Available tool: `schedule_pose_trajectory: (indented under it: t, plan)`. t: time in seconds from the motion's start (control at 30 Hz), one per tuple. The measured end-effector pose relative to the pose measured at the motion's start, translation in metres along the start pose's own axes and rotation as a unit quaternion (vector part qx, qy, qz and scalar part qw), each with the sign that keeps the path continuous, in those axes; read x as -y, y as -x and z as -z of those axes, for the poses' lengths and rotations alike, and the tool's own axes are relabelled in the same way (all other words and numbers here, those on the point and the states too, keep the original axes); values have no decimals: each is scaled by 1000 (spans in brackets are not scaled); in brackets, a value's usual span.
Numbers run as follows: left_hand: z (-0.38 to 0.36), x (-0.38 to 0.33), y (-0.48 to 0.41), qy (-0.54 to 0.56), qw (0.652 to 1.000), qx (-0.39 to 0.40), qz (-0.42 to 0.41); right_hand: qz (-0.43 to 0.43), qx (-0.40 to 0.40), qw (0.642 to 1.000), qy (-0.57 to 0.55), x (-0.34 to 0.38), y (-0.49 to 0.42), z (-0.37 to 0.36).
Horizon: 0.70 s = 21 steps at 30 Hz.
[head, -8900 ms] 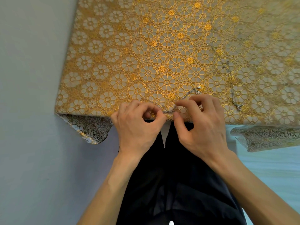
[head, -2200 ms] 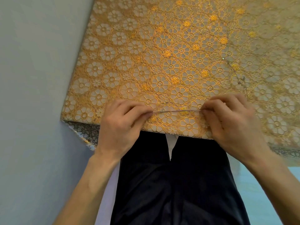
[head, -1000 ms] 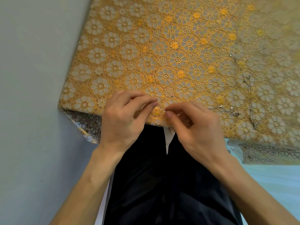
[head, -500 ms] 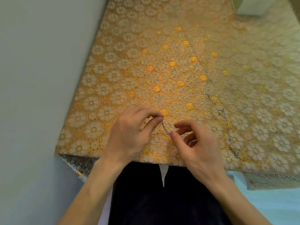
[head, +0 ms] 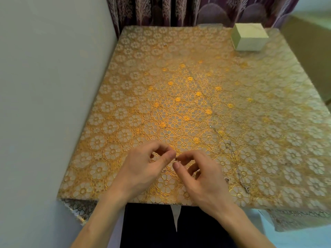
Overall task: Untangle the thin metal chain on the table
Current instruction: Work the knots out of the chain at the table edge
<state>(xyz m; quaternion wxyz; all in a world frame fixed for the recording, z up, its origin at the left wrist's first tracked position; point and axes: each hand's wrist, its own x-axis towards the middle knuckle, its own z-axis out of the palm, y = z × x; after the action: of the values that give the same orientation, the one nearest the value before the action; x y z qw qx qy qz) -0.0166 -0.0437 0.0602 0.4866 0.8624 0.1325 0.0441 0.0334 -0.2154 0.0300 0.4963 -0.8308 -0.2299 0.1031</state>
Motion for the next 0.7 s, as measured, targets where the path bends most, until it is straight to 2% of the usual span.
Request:
schedule_pose_trajectory:
  t: [0.2, 0.33, 0.5, 0.7]
  plan:
    - [0, -5, -2, -24, 999, 21, -10, 9, 15, 1000, 9, 0, 2, 5]
    - [0, -9, -3, -44, 999, 23, -11, -54, 63, 994, -67, 2, 6, 13]
    - [1, -16, -6, -19, 998, 52, 1, -157, 84, 962, -208, 4, 8, 23]
    - [-8, -14, 2, 18, 999, 38, 18, -210, 99, 940, -251, 1, 14, 23]
